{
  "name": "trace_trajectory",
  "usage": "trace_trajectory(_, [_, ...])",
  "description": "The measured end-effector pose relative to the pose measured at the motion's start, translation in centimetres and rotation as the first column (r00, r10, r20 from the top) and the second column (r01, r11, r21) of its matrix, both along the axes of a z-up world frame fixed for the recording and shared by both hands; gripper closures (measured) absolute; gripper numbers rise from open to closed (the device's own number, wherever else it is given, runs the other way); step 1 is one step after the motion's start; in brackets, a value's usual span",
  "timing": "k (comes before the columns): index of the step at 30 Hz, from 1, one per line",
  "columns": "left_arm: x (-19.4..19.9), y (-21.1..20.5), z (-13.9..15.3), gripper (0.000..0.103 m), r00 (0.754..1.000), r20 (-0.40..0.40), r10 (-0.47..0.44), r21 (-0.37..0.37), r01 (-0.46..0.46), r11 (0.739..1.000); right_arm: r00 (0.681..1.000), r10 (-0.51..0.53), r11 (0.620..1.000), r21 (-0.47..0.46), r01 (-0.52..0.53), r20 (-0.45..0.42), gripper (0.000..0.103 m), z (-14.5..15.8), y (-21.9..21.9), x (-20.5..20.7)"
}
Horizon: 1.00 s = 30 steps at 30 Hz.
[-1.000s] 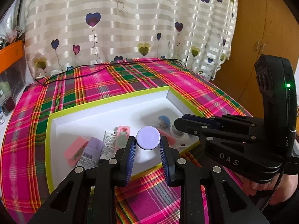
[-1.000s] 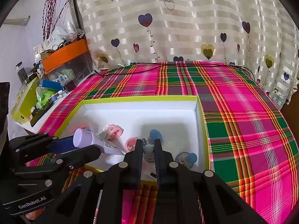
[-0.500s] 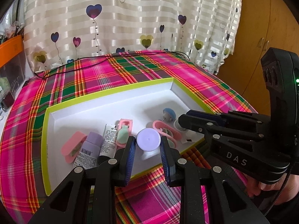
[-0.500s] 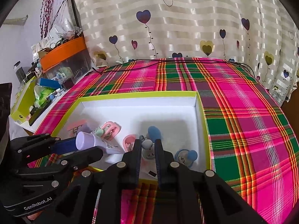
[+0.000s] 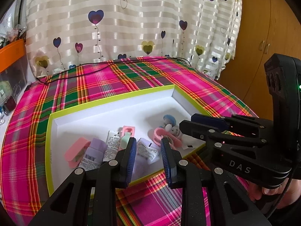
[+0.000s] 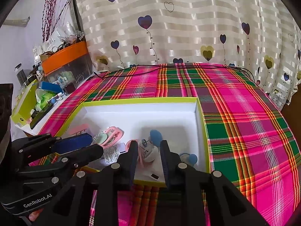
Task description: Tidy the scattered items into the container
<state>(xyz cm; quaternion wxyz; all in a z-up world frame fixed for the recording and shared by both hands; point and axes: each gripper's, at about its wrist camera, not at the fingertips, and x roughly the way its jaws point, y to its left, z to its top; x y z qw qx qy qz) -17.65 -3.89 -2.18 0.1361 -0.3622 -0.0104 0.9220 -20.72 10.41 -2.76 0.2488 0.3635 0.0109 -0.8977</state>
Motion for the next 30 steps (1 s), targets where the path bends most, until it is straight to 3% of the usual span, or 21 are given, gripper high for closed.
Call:
trace_trajectory(12, [0.7,-0.5,0.9,0.075,0.999,-0.015,0.031,0.011,-0.031,0.999,1.000,-0.011,1.000,-0.024,0.011,-0.023,0.078,1.3,0.7,2.2])
trace_trajectory(30, [5.1,-0.3,2.1,0.075,0.998,-0.026,0.049,0.001,-0.048,0.999,0.999,0.003,0.999,-0.049,-0.005,-0.036,0.078,2.3,1.6,7.4])
